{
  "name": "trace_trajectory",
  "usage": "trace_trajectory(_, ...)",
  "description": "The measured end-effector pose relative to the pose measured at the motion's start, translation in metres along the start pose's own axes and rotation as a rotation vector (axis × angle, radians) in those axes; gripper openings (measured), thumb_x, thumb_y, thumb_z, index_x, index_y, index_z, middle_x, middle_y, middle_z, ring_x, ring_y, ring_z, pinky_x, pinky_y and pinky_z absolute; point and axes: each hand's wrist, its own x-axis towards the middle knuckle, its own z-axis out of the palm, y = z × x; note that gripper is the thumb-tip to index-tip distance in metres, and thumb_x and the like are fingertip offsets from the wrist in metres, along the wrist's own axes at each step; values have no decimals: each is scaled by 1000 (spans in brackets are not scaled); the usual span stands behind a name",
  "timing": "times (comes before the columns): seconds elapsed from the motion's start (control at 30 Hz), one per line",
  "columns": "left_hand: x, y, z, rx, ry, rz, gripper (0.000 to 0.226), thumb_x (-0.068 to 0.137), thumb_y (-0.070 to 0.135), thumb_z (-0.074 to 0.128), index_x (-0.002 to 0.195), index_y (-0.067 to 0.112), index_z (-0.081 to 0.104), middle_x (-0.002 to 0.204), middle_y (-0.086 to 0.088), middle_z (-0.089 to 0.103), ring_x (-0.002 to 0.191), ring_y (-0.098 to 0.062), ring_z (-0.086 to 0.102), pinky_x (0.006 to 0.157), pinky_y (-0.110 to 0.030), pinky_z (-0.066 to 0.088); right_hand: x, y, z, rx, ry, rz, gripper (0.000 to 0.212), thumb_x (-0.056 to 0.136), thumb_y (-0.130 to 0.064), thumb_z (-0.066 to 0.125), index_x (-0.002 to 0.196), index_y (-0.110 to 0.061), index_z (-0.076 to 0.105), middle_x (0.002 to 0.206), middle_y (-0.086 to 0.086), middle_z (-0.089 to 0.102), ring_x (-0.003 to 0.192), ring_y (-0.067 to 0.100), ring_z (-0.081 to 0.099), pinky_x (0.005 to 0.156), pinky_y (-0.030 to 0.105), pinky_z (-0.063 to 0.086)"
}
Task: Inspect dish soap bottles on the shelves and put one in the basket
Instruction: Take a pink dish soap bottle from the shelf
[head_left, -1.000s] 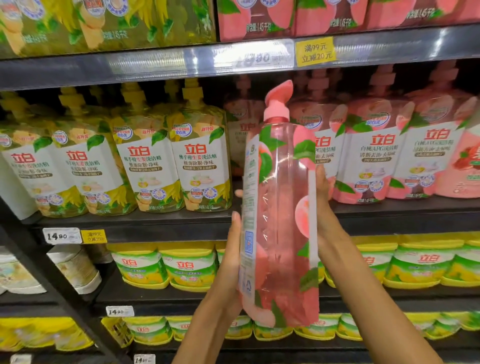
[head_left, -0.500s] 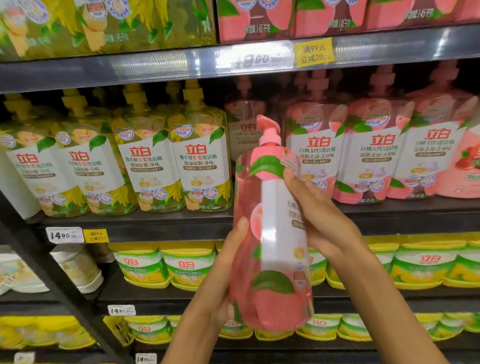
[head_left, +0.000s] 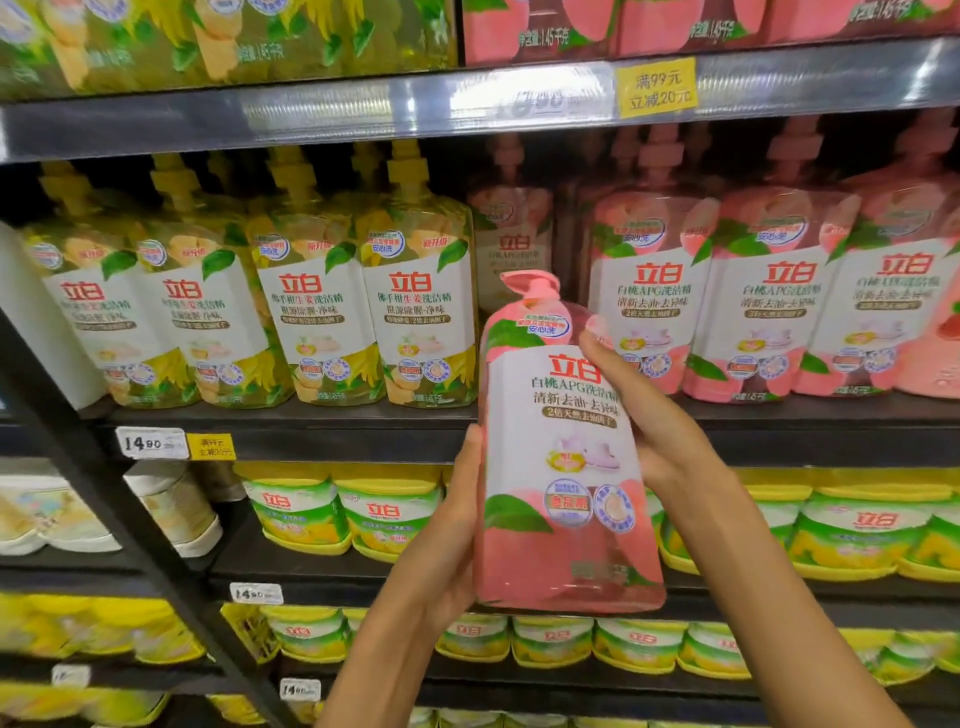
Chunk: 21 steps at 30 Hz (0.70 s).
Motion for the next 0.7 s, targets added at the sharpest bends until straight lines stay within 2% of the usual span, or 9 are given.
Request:
trace_trajectory(0.07, -3, -1, -2, -35, 42, 23, 56, 89, 62, 39, 128, 26, 59, 124, -7, 66, 115, -26, 62, 100, -46, 48, 1, -2, -1, -108, 43, -25, 31, 72, -36, 72, 91, -13, 76, 98, 15, 75, 88, 26, 73, 84, 42, 57)
trace_trajectory(0.13, -2, -4, -2, -79, 49, 32, 62, 90, 61, 45, 136, 20, 52, 132, -9, 60, 123, -28, 57, 106, -48, 42, 5, -3, -1, -122, 77, -14, 31, 81, -36, 68, 98, -11, 72, 95, 14, 76, 82, 24, 74, 72, 37, 61)
trace_trajectory(0.2, -7, 2, 2, -96, -5, 5, 68, 83, 62, 55, 134, 18, 55, 133, -11, 59, 122, -26, 57, 99, -42, 49, 5, -4, 0, -131, 123, 26, 31, 89, -38, 63, 106, -12, 70, 99, 14, 75, 87, 25, 74, 82, 41, 59)
trace_trajectory(0.3, -10, 9, 8, 1, -6, -44, 64, 64, 64, 74, 113, 24, 71, 117, -10, 70, 104, -24, 68, 81, -37, 58, 3, -8, -2, -114, 140, 86, 42, 94, -41, 58, 124, -12, 64, 114, 16, 71, 108, 30, 67, 102, 48, 47)
trace_trajectory(0.37, -11, 12, 10, -7, -26, -31, 56, 65, 58, 75, 109, 23, 72, 113, -11, 71, 100, -24, 70, 75, -36, 59, 0, -10, -5, -115, 110, 117, 46, 94, -39, 58, 130, -12, 60, 120, 17, 68, 115, 33, 63, 105, 49, 44)
trace_trajectory(0.43, -12, 15, 14, -61, -53, 2, 47, 75, 51, 68, 109, 20, 72, 113, -12, 71, 97, -24, 71, 70, -34, 59, -3, -14, -8, -143, 94, 142, 44, 92, -38, 60, 127, -12, 63, 116, 15, 71, 111, 31, 66, 102, 46, 47)
trace_trajectory(0.5, -13, 18, 16, -95, -84, 9, 43, 77, 50, 62, 106, 20, 73, 112, -12, 71, 97, -24, 71, 71, -34, 59, -4, -16, -10, -165, 97, 155, 40, 91, -38, 61, 122, -13, 66, 113, 14, 72, 107, 30, 68, 98, 44, 50)
trace_trajectory(0.6, -14, 18, 17, -104, -89, 12, 49, 73, 50, 66, 109, 18, 73, 112, -13, 71, 99, -26, 70, 73, -37, 59, -5, -19, -11, -195, 92, 117, 33, 91, -37, 62, 114, -14, 69, 110, 12, 73, 103, 28, 70, 92, 42, 53)
trace_trajectory(0.7, -12, 15, 17, -49, -86, -18, 53, 68, 49, 71, 109, 17, 73, 109, -14, 72, 93, -27, 72, 68, -38, 59, -5, -22, -7, -214, 92, 11, 25, 92, -35, 61, 102, -15, 74, 104, 12, 75, 97, 26, 72, 82, 39, 58)
